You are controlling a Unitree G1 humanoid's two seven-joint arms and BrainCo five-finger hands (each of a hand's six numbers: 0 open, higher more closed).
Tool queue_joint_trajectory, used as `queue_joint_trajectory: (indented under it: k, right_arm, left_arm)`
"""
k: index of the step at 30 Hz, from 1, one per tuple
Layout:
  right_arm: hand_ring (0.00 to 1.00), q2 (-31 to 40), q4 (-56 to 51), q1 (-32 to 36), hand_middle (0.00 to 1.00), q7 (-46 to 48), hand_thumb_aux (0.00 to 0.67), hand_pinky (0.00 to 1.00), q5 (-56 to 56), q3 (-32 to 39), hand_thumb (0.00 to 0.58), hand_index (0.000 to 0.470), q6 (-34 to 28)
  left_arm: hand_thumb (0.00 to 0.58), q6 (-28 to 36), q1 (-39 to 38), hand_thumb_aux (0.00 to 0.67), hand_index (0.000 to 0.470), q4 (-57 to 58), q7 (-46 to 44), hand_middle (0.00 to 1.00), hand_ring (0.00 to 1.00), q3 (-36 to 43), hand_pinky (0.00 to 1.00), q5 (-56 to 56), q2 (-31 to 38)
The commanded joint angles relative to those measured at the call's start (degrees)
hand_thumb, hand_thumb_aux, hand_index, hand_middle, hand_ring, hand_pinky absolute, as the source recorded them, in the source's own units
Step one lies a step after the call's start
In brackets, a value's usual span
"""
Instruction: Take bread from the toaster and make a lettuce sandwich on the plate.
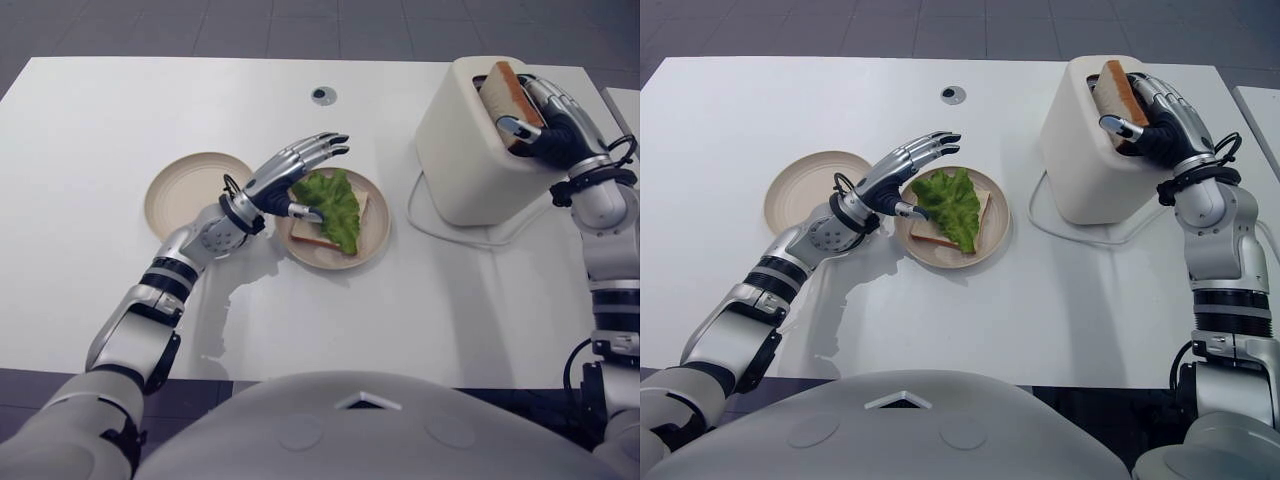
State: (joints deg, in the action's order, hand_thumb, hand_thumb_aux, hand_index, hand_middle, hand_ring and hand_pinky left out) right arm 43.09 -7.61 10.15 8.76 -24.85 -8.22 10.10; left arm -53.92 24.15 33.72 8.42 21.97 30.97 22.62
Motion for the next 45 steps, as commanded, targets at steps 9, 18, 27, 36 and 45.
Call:
queue_joint_trajectory:
  k: [9, 18, 27, 36, 45]
  right_arm:
    - [0.92, -1.1, 1.2, 0.5, 0.92, -5.1, 0.670, 0.92, -0.6, 0.2, 0.580, 0.470, -0.1]
    - [1.00, -5.4, 9.3, 4.8, 1.00, -18.6, 0.670, 1.00, 2.5, -8.2, 0.580, 0.470, 5.7]
    - [1.00, -13.3, 19.4, 4.5, 1.00, -8.4, 0.670, 1.00, 25.1, -3.1, 0.580, 0.470, 10.5]
    - [1.00, -21.4, 14.0, -4.3, 1.00, 14.3, 0.670, 1.00, 35.6, 18.4, 0.580, 0.470, -0.3]
    - [1.00, -22.9, 2.7, -2.5, 1.00, 13.9, 0.670, 1.00, 23.6, 21.5, 0.580, 0.470, 2.0]
  left_arm:
    - [0.000, 0.5, -0.4, 0.000, 0.000, 0.7, 0.5, 0.00, 0.00, -0.5, 0.00, 2.9, 0.1]
    - [0.000, 0.5, 0.3, 0.000, 0.000, 1.0, 2.8, 0.00, 0.00, -1.4, 0.00, 4.2, -0.1]
    - [0.000, -6.2, -0.1, 0.000, 0.000, -2.5, -1.2, 0.00, 0.00, -7.7, 0.00, -17.0, -1.2]
    - [0.000, -2.6, -4.5, 0.000, 0.000, -16.1, -22.2, 0.00, 0.00, -9.5, 0.00, -55.5, -0.9]
    - [0.000, 0.6, -13.2, 0.000, 0.000, -26.1, -46.6, 0.00, 0.00, -4.6, 0.00, -56.3, 2.5]
